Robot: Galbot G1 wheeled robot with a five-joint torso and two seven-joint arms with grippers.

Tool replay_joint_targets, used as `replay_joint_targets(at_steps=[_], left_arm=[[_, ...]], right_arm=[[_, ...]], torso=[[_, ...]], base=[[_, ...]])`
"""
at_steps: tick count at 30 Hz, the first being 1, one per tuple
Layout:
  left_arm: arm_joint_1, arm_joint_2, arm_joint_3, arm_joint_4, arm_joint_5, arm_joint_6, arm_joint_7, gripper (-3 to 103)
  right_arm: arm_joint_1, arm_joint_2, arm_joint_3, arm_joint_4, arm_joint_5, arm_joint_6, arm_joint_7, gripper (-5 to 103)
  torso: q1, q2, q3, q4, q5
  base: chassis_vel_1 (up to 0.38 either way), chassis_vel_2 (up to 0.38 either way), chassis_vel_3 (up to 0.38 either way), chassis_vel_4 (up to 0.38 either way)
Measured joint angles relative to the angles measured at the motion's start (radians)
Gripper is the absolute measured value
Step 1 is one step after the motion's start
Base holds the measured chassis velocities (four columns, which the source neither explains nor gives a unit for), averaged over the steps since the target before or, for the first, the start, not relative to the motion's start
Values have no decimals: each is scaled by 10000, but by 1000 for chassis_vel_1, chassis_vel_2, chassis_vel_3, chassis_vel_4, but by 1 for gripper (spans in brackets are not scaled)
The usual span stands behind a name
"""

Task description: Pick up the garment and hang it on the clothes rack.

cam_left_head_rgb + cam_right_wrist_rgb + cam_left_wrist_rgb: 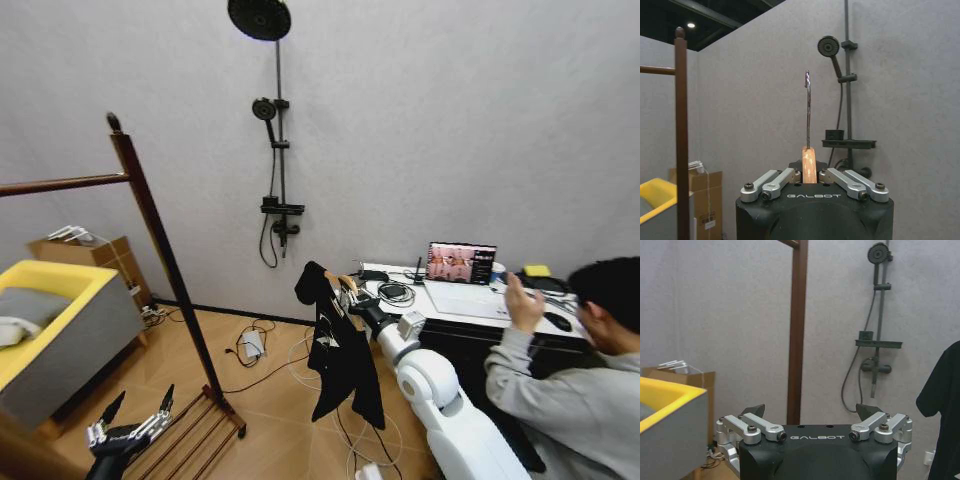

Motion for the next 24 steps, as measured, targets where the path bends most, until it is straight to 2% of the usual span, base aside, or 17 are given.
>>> replay_joint_targets(at_steps=[24], left_arm=[[0,0,0,0,0,0,0,100]], right_arm=[[-549,9,-38,504,-141,-81,64,10]], torso=[[0,0,0,1,-1]], base=[[126,122,126,123]])
